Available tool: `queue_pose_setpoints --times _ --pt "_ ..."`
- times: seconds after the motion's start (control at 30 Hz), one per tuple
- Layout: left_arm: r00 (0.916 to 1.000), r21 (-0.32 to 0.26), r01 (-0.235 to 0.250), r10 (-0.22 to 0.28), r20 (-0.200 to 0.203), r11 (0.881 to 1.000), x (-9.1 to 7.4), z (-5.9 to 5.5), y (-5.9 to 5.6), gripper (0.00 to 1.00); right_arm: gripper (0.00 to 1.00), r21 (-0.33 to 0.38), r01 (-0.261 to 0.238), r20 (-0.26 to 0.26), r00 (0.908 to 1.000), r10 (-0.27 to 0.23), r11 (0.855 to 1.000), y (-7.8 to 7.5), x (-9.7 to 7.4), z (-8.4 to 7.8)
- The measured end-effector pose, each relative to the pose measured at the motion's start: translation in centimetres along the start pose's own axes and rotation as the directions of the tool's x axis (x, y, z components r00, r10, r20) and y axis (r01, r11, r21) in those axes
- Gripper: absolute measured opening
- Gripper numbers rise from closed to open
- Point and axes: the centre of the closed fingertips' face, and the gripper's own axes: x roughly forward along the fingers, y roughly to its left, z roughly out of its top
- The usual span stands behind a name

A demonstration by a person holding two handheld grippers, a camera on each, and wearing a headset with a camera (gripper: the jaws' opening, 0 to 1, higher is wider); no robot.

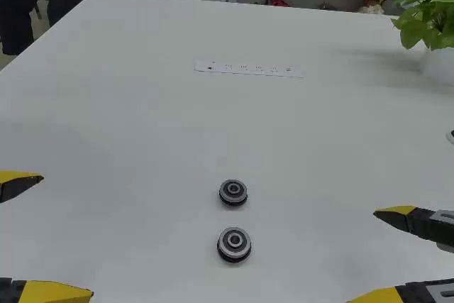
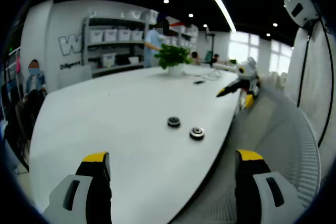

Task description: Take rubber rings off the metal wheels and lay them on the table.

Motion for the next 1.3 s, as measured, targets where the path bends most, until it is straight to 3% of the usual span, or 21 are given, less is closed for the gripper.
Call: queue_pose_setpoints --times 0.3,1.3 --pt "0.9996 -0.006 -0.028 0.029 0.006 1.000 -0.64 0.30 0.31 1.00 0.96 0.001 -0.015 0.007 0.9999 0.015 1.000 0.10 0.65 0.16" --pt "0.9998 -0.019 -0.008 0.008 0.018 1.000 0.28 0.10 0.81 1.00 0.95 0.010 -0.009 -0.031 0.9995 0.009 1.000 0.01 0.23 -0.32"
